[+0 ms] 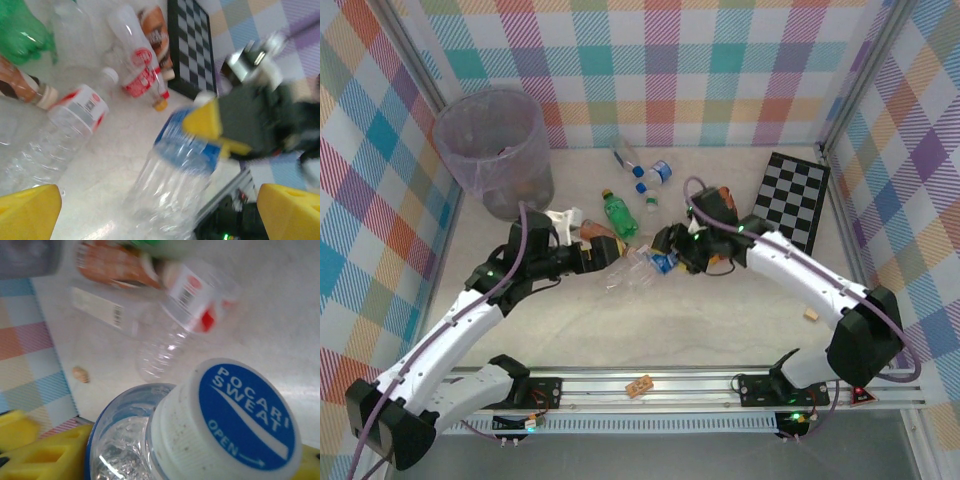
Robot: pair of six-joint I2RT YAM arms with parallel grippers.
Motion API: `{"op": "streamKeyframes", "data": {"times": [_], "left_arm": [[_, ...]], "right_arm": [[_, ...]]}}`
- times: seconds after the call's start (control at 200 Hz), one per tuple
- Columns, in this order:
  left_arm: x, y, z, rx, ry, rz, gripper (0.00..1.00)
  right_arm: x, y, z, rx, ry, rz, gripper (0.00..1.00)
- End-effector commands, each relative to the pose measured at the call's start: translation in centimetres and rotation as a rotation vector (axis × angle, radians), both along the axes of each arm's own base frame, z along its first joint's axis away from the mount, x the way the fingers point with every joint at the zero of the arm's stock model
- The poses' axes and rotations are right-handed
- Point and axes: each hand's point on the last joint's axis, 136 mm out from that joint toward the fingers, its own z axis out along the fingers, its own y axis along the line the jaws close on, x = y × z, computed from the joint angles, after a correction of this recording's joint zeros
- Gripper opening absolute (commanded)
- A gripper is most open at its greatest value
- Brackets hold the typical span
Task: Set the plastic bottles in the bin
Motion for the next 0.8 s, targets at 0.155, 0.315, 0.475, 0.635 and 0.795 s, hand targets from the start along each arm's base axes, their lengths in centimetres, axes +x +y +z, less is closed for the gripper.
{"op": "streamKeyframes", "data": {"times": [0.155, 0.315, 0.475, 0.635, 0.795], "left_arm": [[-2.2, -5.3, 2.7, 0.001, -0.143, -0.267, 1.0], [-1.8, -5.9, 2.0, 0.066, -0.146, -0.292, 1.0], [-1.2, -6.1, 1.6, 0.088, -0.138, -0.282, 1.0], [-0.4, -6.0, 0.9, 0.115, -0.123, -0.253, 0.93], [-0.1, -6.1, 1.4, 0.105, -0.133, -0.238, 0.75]], "right_arm": [[-0.1, 1.5, 3.5, -0.015, -0.075, 0.317, 0.47], [0.5, 3.4, 6.0, 0.067, -0.115, 0.398, 0.45], [0.8, 4.3, 7.7, 0.116, -0.146, 0.421, 0.43], [0.7, 4.9, 8.2, 0.142, -0.146, 0.424, 0.42], [0.7, 5.2, 7.9, 0.14, -0.143, 0.421, 0.42]]}}
